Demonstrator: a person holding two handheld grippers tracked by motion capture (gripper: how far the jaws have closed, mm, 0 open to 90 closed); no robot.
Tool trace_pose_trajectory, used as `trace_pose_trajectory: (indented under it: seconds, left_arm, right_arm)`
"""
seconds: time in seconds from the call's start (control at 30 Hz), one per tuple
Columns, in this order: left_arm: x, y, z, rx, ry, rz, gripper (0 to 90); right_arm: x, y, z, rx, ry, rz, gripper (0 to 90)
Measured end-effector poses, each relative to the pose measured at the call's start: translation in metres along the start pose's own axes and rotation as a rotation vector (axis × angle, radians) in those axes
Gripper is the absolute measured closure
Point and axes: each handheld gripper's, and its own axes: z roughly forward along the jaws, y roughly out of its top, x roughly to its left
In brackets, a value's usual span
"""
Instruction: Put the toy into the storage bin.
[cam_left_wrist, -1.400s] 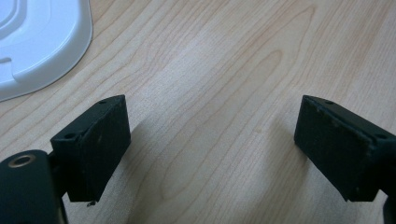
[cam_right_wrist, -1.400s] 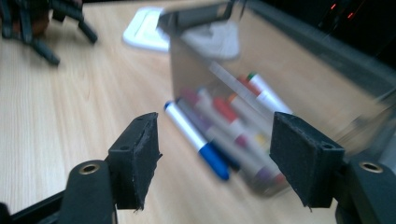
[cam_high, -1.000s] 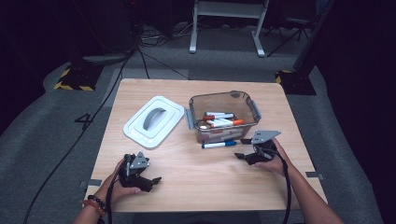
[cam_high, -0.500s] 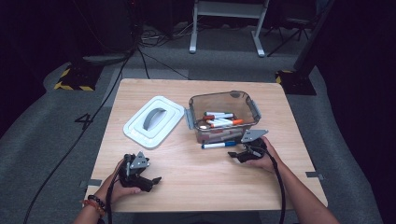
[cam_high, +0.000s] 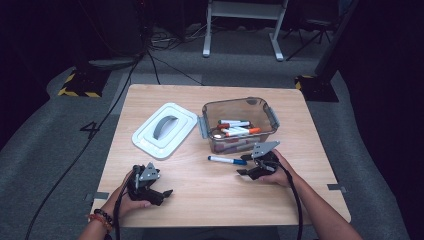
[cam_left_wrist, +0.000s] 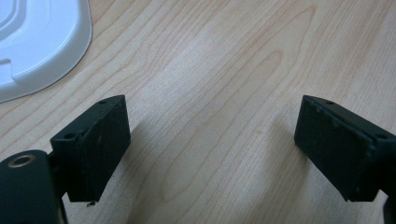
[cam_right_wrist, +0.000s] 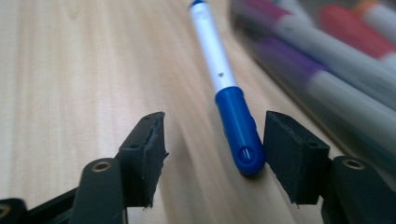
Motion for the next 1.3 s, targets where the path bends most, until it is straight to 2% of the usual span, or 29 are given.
trace_pose_trajectory:
  seconds: [0.07, 0.2, 0.33, 0.43, 0.57, 0.7, 0.9, 1.3]
  left_arm:
    - [0.0, 0.0, 0.0, 0.0, 0.0, 0.0, 11.1]
    - [0.0, 0.0, 0.0, 0.0, 0.0, 0.0, 11.0]
    - [0.0, 0.0, 0.0, 0.0, 0.0, 0.0, 11.0]
    - [0.0, 0.0, 0.0, 0.0, 0.0, 0.0, 11.0]
    - [0.0, 0.0, 0.0, 0.0, 0.0, 0.0, 11.0]
    - [0.0, 0.0, 0.0, 0.0, 0.001, 0.0, 11.0]
    - [0.0, 0.0, 0.0, 0.0, 0.001, 0.0, 11.1]
    - [0.0, 0.0, 0.0, 0.0, 0.0, 0.001, 11.0]
  right_arm:
    - [0.004, 0.005, 0.003, 0.003, 0.022, -0.023, 40.8]
    - [0.007, 0.014, 0.01, 0.014, 0.028, -0.03, 38.8]
    - [0.01, 0.018, 0.019, 0.051, 0.055, -0.036, 48.5]
    - [0.011, 0.019, 0.018, 0.058, 0.061, -0.039, 57.1]
    - [0.018, 0.022, 0.017, 0.091, 0.059, -0.063, 73.3]
    - [0.023, 0.023, 0.017, 0.088, 0.043, -0.073, 73.9]
    - [0.027, 0.021, 0.013, 0.094, 0.059, -0.101, 74.0]
    - [0.031, 0.025, -0.016, 0.037, 0.031, -0.115, 74.0]
